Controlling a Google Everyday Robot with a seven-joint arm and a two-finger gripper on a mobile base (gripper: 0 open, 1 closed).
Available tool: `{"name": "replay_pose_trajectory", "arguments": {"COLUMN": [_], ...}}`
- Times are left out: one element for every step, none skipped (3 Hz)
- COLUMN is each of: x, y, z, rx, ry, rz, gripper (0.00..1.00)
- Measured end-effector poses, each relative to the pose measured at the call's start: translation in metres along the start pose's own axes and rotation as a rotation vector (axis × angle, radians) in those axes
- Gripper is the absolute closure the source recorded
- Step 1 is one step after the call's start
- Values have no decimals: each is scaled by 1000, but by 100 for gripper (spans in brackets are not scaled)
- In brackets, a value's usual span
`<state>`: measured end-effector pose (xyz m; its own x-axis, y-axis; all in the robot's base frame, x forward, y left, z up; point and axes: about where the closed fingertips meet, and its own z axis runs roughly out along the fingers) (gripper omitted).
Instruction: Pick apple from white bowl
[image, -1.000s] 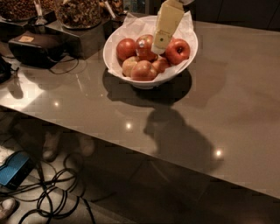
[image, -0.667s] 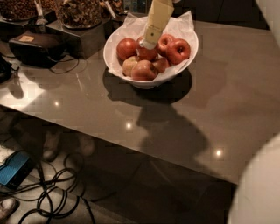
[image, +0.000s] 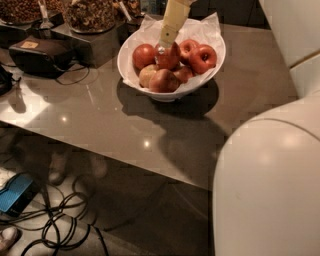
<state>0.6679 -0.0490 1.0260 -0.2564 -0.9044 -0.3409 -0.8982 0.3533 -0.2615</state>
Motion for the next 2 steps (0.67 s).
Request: {"name": "replay_pose_trajectory", "arguments": {"x": [0, 5], "y": [-10, -18], "z": [9, 21], "rx": [-4, -13], "ry": [-2, 7], "rz": [21, 57], "gripper": [17, 11]}}
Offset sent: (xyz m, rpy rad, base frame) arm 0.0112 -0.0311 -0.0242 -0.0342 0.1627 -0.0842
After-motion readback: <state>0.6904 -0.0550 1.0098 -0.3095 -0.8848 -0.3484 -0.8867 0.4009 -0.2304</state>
